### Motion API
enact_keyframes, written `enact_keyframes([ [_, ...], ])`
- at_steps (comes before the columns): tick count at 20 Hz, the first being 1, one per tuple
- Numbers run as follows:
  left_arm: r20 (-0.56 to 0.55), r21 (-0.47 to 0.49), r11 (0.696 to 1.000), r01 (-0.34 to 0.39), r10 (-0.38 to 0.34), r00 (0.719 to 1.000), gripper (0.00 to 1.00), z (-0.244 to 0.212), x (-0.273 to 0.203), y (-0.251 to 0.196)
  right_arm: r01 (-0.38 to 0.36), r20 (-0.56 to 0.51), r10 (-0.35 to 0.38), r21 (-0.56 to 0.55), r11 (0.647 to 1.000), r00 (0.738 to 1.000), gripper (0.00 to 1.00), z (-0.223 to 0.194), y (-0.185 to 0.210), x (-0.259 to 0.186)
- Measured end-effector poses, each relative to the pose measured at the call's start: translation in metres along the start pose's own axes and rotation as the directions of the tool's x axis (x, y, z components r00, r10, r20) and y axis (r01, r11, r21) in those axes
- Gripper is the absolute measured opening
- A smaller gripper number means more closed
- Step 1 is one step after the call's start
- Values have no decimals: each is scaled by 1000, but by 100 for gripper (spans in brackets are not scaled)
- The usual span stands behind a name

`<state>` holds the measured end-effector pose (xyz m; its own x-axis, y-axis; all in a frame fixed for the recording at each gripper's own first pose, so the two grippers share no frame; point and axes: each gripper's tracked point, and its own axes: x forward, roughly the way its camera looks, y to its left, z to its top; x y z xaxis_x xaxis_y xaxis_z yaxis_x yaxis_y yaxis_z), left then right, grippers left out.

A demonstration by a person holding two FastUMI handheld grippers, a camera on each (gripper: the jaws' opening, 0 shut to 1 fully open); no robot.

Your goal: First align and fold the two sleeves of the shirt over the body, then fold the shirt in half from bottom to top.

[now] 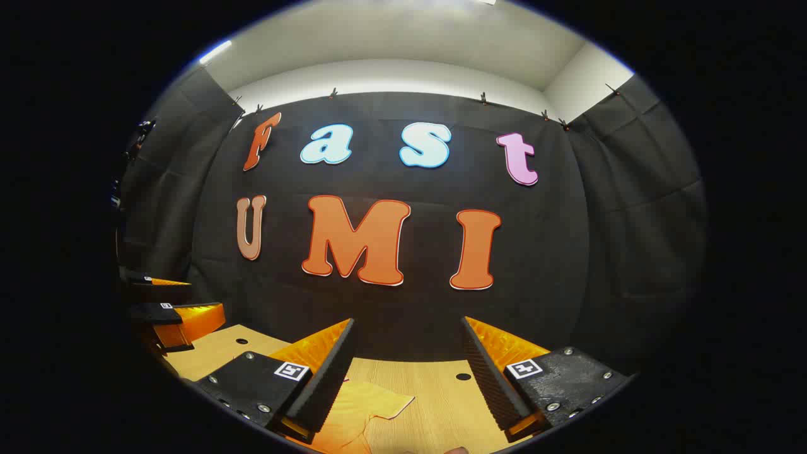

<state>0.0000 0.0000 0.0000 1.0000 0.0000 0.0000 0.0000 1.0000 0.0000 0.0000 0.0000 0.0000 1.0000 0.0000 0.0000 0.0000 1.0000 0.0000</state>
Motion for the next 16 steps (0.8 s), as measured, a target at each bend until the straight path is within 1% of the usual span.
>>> enact_keyframes([
  [3,8,-1,1000,12,-12,1000,98,6,8,-3,1,0,-1,-43,999,1000,98,0,2,1],
  [6,16,3,1000,15,-15,1000,98,11,13,-5,-11,2,11,-29,1000,1000,98,-1,7,0],
  [8,18,1,1000,1,-1,1000,96,11,10,-1,-18,-16,17,-20,1000,1000,98,-9,5,-1],
  [9,18,-4,1000,-7,7,1000,98,11,8,1,-16,-33,16,-19,1000,999,98,-15,3,1],
  [11,19,-3,1000,-24,25,1000,98,11,2,7,-12,-71,11,-20,1000,997,98,-27,-3,4],
  [12,24,3,999,-38,38,999,96,12,1,13,-7,-83,5,-21,1000,996,98,-33,-6,5],
  [13,29,8,999,-49,49,998,98,12,-1,18,-8,-91,6,-23,1000,996,93,-38,-8,7],
  [14,33,11,998,-60,59,998,98,12,-4,21,-7,-102,4,-28,1000,995,93,-43,-10,11],
  [15,37,10,997,-71,71,997,98,12,-6,25,-11,-117,7,-33,999,993,98,-50,-11,15],
  [16,35,9,997,-81,80,996,98,10,-9,28,-18,-136,13,-38,999,991,98,-57,-11,20],
])
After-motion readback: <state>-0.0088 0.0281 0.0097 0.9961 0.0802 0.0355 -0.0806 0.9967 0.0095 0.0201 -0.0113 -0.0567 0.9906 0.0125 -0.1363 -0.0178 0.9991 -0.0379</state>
